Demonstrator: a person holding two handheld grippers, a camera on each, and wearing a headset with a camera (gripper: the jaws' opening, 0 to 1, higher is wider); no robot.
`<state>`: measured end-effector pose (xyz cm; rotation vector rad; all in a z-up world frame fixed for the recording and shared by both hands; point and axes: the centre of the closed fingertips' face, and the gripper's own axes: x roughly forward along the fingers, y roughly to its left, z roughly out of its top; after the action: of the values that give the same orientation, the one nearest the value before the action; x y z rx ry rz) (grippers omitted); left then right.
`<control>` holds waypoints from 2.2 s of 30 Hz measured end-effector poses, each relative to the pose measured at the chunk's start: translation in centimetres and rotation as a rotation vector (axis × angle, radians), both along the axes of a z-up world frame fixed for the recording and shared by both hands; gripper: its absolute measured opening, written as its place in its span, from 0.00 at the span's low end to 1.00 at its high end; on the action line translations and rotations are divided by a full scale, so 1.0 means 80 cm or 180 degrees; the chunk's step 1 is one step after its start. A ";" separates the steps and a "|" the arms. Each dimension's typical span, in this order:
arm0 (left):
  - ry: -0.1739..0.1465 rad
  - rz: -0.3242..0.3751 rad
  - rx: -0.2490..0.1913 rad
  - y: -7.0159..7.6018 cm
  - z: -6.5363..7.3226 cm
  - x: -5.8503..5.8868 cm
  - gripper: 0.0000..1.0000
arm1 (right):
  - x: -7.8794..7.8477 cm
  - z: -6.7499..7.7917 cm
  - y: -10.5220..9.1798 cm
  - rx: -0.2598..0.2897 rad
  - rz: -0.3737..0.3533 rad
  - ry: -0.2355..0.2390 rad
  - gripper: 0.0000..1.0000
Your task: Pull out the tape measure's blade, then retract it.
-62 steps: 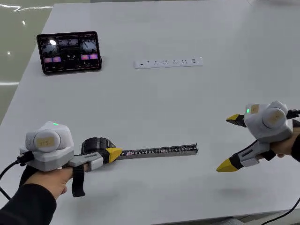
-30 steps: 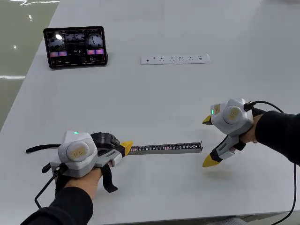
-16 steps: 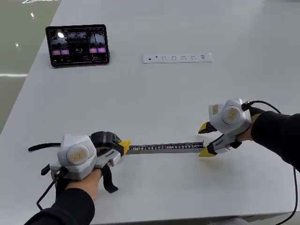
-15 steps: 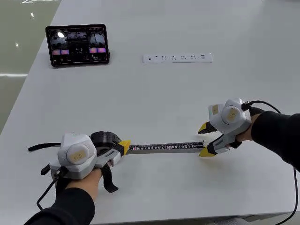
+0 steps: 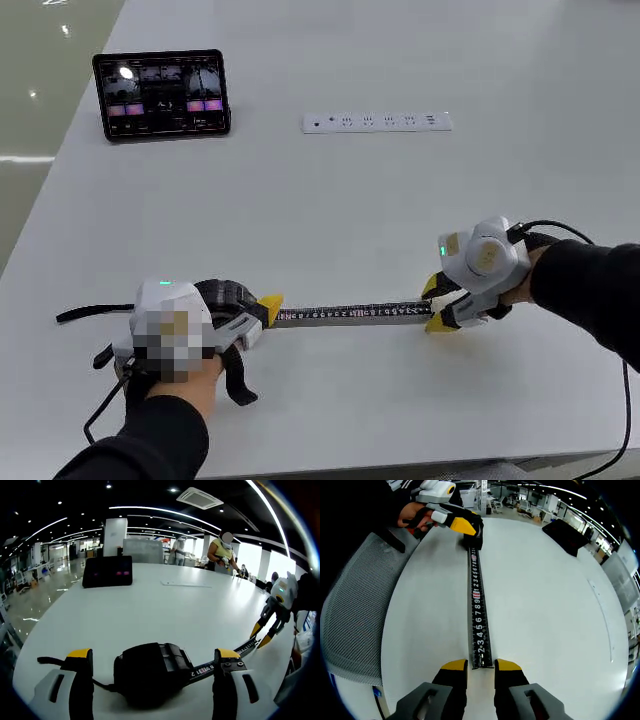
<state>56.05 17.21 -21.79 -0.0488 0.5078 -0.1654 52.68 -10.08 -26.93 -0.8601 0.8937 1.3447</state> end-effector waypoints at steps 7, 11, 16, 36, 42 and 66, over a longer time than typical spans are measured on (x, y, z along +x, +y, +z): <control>0.0013 -0.0010 -0.0020 -0.001 -0.001 -0.001 0.93 | -0.001 0.000 0.001 0.0004 0.0021 0.0000 0.11; 0.0048 -0.0048 -0.0032 -0.004 -0.004 -0.002 0.88 | 0.000 -0.001 0.002 0.0004 0.0036 0.0018 0.11; 0.0124 -0.0091 -0.0044 -0.008 -0.010 -0.004 0.74 | 0.001 -0.001 0.003 -0.0034 -0.0072 0.0052 0.11; 0.0340 -0.0014 0.0098 0.002 -0.023 -0.007 0.61 | 0.001 -0.001 0.002 -0.0105 -0.0147 0.0097 0.09; 0.0359 -0.0003 0.0086 0.001 -0.023 -0.007 0.61 | 0.003 -0.002 0.005 -0.0149 -0.0264 0.0131 0.09; 0.0445 -0.0051 0.0051 -0.001 -0.025 -0.005 0.62 | 0.005 -0.002 0.013 -0.0231 -0.0373 0.0143 0.10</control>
<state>55.63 17.16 -23.78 -0.0408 0.6489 -0.1744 53.09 -9.01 -27.07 -0.8230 1.0179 1.2405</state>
